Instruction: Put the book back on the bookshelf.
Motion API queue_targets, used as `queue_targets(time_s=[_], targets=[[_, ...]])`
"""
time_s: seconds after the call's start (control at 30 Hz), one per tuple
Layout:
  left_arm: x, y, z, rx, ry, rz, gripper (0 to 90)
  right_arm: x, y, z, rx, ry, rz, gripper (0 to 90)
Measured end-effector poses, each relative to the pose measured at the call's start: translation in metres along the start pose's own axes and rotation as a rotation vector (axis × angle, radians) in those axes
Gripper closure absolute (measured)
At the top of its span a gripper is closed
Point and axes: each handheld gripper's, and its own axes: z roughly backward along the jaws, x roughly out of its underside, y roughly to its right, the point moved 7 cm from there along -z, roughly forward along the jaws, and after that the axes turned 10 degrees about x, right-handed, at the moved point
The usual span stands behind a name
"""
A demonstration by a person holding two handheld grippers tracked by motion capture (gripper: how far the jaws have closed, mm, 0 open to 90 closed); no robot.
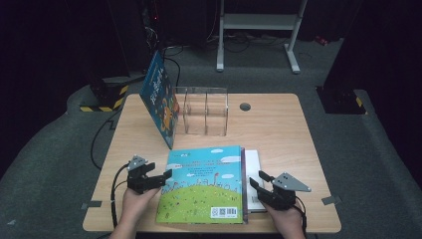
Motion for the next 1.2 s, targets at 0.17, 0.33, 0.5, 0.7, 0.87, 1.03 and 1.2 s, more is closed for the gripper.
queue_targets(time_s=[0.17, 0.33, 0.5, 0.7, 0.87, 1.03, 1.2], targets=[[0.021, 0.003, -0.001, 0.006, -0.043, 0.029, 17.2, 0.0, 0.0, 0.0, -0.003, 0.0, 0.002, 53.8], [0.031, 0.008, 0.0, 0.021, -0.057, 0.049, 17.1, 0.0, -0.001, 0.0, -0.006, -0.005, -0.001, 52.7], [0.04, 0.014, -0.004, 0.034, -0.085, 0.052, 17.1, 0.0, -0.003, -0.001, -0.029, -0.006, -0.004, 52.8], [0.045, 0.022, -0.007, 0.049, -0.095, 0.061, 16.7, 0.0, -0.009, -0.001, -0.034, -0.018, 0.001, 47.9], [0.046, 0.027, -0.009, 0.064, -0.096, 0.048, 17.7, -0.002, -0.01, 0.0, -0.042, -0.017, 0.006, 47.1], [0.047, 0.027, -0.009, 0.056, -0.097, 0.054, 17.7, -0.003, -0.012, 0.001, -0.051, -0.022, 0.008, 45.5], [0.047, 0.029, -0.009, 0.058, -0.103, 0.054, 17.8, -0.005, -0.019, 0.002, -0.05, -0.022, 0.013, 40.8]])
